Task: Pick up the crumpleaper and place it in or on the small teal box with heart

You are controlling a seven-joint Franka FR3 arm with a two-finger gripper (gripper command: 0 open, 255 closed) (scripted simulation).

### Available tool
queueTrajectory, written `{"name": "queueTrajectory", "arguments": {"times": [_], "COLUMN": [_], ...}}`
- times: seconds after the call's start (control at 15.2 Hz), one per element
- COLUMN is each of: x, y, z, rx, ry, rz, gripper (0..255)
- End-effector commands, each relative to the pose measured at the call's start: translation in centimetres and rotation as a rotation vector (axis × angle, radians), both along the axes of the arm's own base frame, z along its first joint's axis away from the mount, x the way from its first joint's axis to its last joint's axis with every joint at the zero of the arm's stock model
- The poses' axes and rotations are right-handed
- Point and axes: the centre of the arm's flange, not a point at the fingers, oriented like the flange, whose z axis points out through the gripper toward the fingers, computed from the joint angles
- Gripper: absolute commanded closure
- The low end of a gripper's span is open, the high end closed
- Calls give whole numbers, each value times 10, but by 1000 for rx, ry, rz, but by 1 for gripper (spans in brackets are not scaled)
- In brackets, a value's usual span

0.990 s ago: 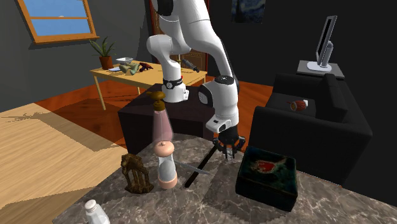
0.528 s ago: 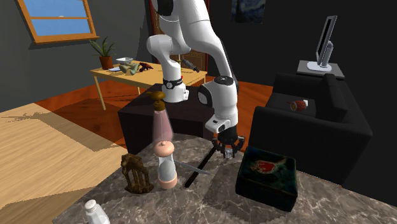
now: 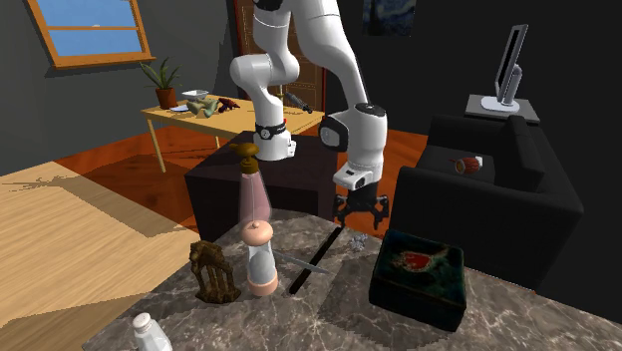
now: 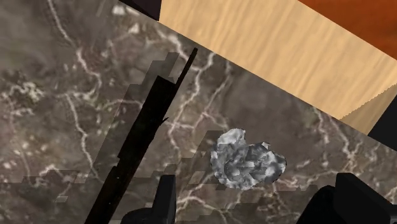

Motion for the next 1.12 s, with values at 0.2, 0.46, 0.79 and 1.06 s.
{"name": "queueTrajectory", "arguments": {"times": [0.2,0.46,0.79,1.06], "x": [0,0,0,0], "y": [-1,-1,-1,-1], "z": [-24,-24,-24,-24], "rx": [-2,-2,-2,-2], "ry": [-1,-1,-1,-1], "rz": [1,1,1,1], "gripper": [0,0,255,255]}}
